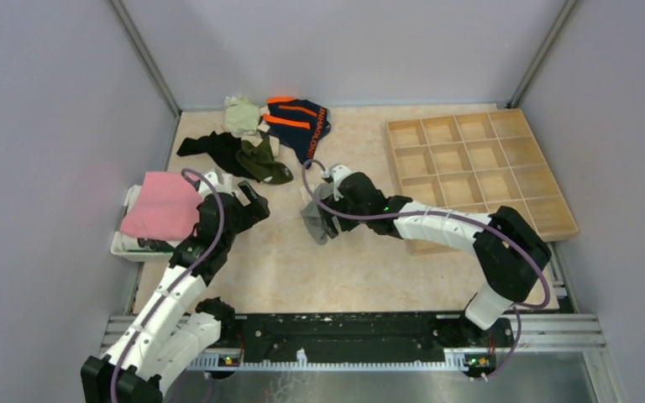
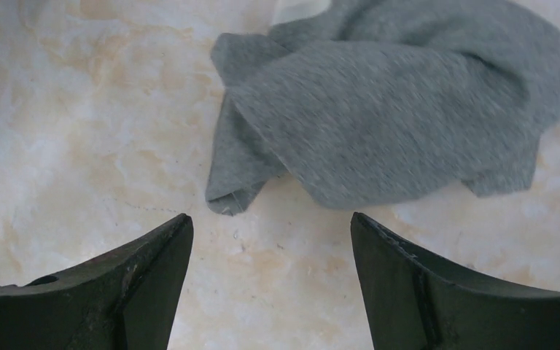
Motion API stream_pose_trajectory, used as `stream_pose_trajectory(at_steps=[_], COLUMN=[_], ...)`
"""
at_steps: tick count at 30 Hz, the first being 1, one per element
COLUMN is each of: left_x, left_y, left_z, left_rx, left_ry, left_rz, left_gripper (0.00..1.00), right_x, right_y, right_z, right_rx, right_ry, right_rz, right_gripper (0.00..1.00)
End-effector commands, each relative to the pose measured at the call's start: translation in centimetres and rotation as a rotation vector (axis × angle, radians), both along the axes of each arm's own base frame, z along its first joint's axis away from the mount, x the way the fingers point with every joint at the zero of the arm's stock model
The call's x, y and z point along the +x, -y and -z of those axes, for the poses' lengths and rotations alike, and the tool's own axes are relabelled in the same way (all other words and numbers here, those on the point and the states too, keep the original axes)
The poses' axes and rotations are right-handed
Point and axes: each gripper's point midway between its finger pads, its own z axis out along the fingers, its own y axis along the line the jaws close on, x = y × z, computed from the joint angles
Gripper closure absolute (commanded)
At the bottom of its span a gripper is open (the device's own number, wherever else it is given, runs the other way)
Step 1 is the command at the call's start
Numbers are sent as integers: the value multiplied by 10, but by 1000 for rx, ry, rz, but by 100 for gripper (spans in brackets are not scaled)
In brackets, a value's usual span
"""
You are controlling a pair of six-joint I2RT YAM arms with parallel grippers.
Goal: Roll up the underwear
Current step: Flatten out the underwear at the center of the board.
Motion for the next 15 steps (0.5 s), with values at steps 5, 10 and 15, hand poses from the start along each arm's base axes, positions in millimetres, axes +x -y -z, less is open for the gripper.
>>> stream_pose_trajectory(at_steps=[5, 10, 15], left_x=[-33, -49, -58], left_y=[-11, -28, -40], left_z=[-36, -58, -74], left_rx=[-11, 62, 123], left_ry=[54, 81, 115], left_rz=[6, -11, -22], left_gripper=[1, 1, 1], right_x=[42, 47, 40], right_y=[-38, -45, -54], right_z=[-38, -26, -22], right_rx=[-53, -140, -131], right_ry=[403, 429, 498], right_rz=[-146, -246, -377], right_gripper=[22, 25, 25])
